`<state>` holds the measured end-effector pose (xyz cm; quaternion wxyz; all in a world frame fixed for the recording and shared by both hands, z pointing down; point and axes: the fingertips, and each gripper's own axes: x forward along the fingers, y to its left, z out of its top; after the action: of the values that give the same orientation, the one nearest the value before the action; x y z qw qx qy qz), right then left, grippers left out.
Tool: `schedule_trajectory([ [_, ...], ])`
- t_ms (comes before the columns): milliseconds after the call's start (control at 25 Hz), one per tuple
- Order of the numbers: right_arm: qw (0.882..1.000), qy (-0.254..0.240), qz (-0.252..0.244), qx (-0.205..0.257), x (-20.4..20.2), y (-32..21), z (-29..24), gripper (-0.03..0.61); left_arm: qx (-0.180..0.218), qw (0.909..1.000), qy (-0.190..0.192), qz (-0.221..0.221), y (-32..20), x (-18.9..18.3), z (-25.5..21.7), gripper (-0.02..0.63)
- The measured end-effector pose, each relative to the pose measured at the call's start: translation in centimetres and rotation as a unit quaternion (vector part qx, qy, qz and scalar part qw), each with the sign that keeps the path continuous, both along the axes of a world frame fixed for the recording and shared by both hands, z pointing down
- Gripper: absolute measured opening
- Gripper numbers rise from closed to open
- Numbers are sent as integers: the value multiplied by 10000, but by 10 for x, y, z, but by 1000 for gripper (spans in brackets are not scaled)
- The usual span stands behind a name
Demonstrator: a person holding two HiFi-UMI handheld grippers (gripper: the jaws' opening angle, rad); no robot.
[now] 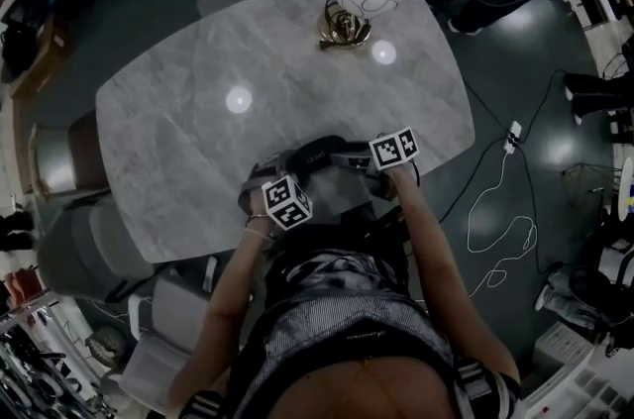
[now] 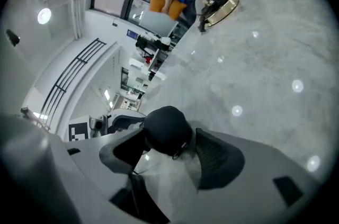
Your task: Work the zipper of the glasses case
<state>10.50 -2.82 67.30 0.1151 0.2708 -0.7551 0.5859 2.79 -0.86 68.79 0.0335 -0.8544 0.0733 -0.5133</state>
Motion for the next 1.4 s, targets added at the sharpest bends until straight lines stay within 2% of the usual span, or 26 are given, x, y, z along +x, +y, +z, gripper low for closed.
schedule_trajectory([
  [120,9983,483,217,260,32,-4,-1,327,-370,9989,83,-291,-4,3,1,281],
  [200,9926,926,96,776,43,-7,-11,327,-459,9983,115,-348,-6,2,1,281],
  [280,9810,1333,-223,1389,40,-10,-23,327,-459,9983,119,-344,-6,2,1,281],
  [360,9656,1681,-720,1850,28,-10,-30,325,-479,9982,114,-346,-6,4,2,281],
  [480,9355,2278,-1511,2238,7,-8,-27,325,-509,9981,70,-349,-7,4,3,281],
  [560,9180,2567,-1863,2379,-4,-7,-22,325,-507,9981,38,-346,-6,4,3,281],
  [680,8999,2885,-2200,2420,-12,-9,-18,322,-576,9977,-14,-363,-5,4,5,281],
  [720,8900,3061,-2323,2456,-11,-11,-16,304,-606,9975,-35,-372,-6,4,6,281],
  [800,8667,3393,-2607,2563,-7,-14,-12,219,-627,9972,-83,-390,-7,5,9,281],
  [880,8517,3557,-2837,2600,-7,-15,-11,216,-629,9971,-140,-410,-6,6,12,281],
  [1040,8368,3724,-3152,2486,-13,-16,-10,213,-563,9971,-285,-427,-7,4,16,282],
  [1160,8262,3820,-3379,2396,-14,-18,-9,212,-605,9965,-257,-524,-8,3,15,282],
  [1320,8312,3745,-3442,2244,-13,-18,-7,213,-391,9968,-184,-665,-10,-1,7,282],
  [1400,8288,3789,-3483,2194,-13,-19,-7,213,-197,9969,-78,-760,-13,-2,-5,282],
])
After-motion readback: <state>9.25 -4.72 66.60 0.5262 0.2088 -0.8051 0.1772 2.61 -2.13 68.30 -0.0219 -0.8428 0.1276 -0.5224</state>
